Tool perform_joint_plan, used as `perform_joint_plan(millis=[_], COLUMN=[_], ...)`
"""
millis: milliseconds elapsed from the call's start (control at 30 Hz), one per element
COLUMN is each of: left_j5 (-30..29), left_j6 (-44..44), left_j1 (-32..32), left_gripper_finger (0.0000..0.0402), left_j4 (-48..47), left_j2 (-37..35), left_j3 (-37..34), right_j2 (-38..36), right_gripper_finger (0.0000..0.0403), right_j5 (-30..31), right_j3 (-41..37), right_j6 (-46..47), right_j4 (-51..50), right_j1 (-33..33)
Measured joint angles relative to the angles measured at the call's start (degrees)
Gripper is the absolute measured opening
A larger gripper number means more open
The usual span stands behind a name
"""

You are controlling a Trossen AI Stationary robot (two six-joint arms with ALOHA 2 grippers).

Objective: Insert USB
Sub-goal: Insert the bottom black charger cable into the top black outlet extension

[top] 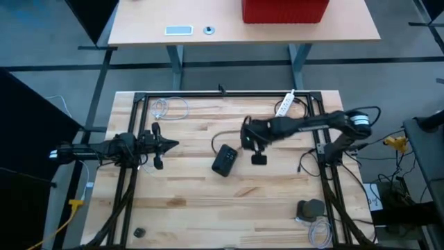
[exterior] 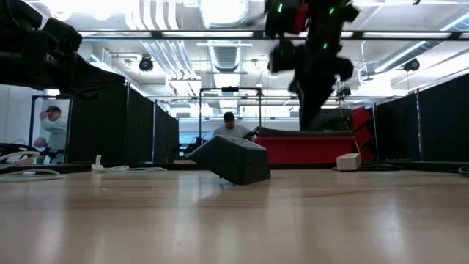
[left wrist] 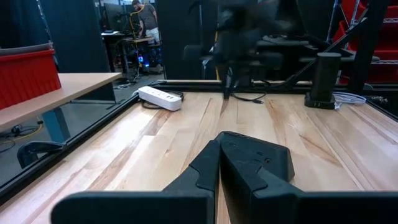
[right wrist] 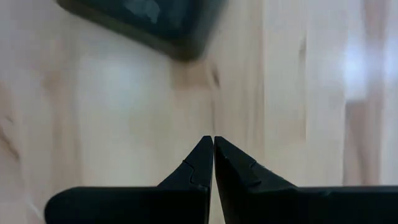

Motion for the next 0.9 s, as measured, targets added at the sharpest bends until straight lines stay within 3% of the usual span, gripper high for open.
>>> perform_joint_plan(millis=[100, 400, 667, 900], left_j5=[0.0, 0.0, 0.0, 0.0], left_j6=[0.0, 0.0, 0.0, 0.0], left_j1=[0.0, 0.0, 0.0, 0.0], left_gripper_finger=[0.0, 0.0, 0.0, 0.0], left_j4=[0.0, 0.0, 0.0, 0.0], left_j2=[0.0, 0.0, 0.0, 0.0], left_j3=[0.0, 0.0, 0.0, 0.0], right_j2=[2.2, 0.9, -2.6, -5.1], right_gripper_finger=[0.0003, 0.008, 0.0187, 0.0222], right_j5=[-1.9, -1.9, -1.8, -1.9], right_j3=[0.4, 0.7, 0.2, -0.4], right_j6=[-2.4, -4.3, 5.1, 19.9], right_j4=[-3.3, -5.1, -11.8, -13.6], right_j1=[-4.3, -11.0, -12.2, -10.6])
